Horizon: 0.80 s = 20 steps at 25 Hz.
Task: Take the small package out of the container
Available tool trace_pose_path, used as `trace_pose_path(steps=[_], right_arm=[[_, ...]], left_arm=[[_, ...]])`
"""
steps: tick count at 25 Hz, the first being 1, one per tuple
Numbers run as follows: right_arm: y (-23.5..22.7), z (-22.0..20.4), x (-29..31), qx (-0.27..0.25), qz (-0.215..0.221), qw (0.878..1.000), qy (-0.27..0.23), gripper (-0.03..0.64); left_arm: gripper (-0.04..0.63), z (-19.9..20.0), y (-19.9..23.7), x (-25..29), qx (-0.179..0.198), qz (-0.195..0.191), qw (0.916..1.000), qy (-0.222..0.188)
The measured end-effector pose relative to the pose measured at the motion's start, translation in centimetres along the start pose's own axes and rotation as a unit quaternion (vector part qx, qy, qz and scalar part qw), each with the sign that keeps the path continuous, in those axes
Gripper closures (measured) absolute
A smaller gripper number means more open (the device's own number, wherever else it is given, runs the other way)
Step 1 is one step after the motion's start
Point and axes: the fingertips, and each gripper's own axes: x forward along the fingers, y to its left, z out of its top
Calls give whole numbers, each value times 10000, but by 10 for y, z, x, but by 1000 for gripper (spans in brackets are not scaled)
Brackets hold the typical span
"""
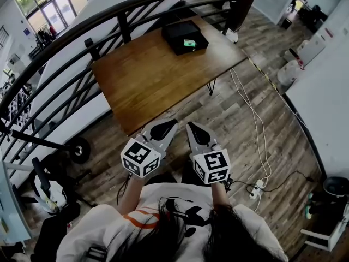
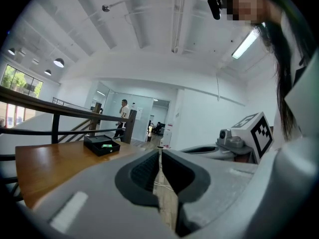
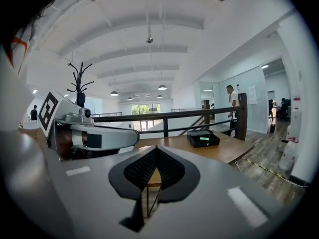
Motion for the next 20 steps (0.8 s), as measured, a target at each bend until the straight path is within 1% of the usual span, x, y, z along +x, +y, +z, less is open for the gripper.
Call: trace_pose_path(steps=[4,7,11,20], right_arm=[[-34,2,13,-20,90,10000,6,591],[-67,8,25,-60,187,9998,28,591],[-118,21,37,-167,340,9993,65,591],[-220,32,59,-259,653,9974,142,591]], left_arm=[[591,8,12,32,24,77,9999,-134],[586,14,24,64,27,222,9997,-131],[586,28,38,112,-39,452,9987,-231],[584,39,54,210,-100,849,9962,-149]])
